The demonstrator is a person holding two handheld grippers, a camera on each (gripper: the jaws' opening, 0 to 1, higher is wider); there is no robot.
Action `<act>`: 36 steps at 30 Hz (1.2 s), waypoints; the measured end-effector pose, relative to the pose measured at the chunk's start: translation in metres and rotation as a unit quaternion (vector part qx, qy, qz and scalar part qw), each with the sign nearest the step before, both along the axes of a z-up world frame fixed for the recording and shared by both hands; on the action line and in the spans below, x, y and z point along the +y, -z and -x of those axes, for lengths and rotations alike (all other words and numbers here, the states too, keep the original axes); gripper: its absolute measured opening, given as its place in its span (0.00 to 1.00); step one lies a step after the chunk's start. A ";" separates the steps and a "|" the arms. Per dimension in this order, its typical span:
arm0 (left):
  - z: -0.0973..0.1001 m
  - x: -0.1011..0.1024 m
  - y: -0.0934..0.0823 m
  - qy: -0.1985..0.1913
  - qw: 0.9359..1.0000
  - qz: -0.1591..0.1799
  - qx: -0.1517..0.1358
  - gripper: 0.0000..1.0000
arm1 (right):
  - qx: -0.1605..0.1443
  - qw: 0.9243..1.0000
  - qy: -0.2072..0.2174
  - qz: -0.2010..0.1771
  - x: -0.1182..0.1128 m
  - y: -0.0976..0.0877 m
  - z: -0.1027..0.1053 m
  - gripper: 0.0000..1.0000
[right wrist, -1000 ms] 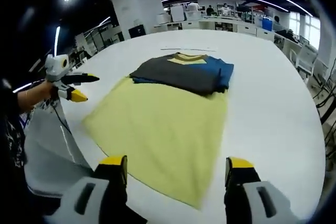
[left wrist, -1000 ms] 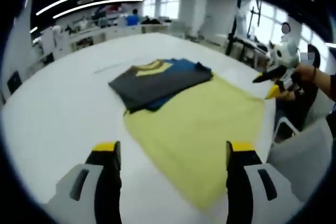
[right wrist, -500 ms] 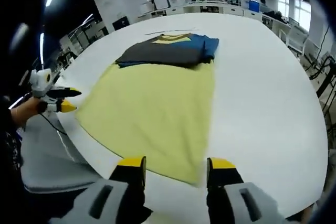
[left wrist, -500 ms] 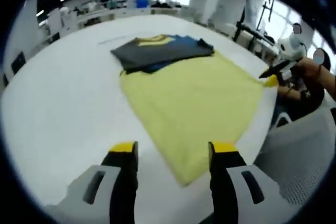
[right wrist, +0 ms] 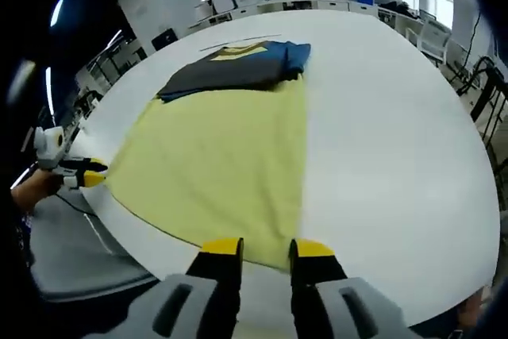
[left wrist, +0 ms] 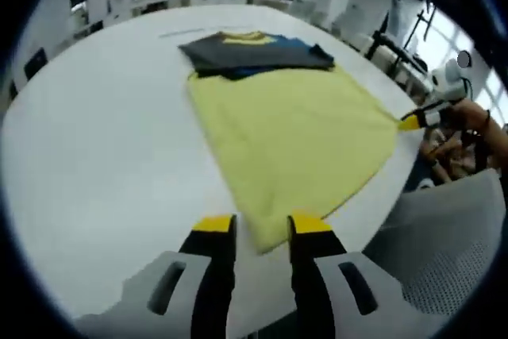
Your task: Fold the garment on the visible template until the final outline fits inside the template.
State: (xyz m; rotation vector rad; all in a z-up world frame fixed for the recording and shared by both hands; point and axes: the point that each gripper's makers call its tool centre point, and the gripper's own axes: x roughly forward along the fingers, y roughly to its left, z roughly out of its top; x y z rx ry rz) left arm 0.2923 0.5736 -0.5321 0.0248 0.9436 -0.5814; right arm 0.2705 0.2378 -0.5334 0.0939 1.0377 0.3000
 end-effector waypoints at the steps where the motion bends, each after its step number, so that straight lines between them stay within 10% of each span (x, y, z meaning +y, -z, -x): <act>1: 0.001 0.000 0.001 -0.003 1.000 0.003 0.002 0.16 | -0.001 1.000 0.002 -0.002 0.000 0.000 0.000 0.16; 17: 0.001 0.002 0.009 -0.003 0.999 -0.036 0.003 0.01 | -0.004 0.998 0.051 -0.027 -0.005 0.001 -0.005 0.00; 36: 0.029 0.018 0.005 0.021 0.998 -0.058 0.029 0.00 | 0.015 1.000 0.002 -0.014 0.010 0.000 0.028 0.00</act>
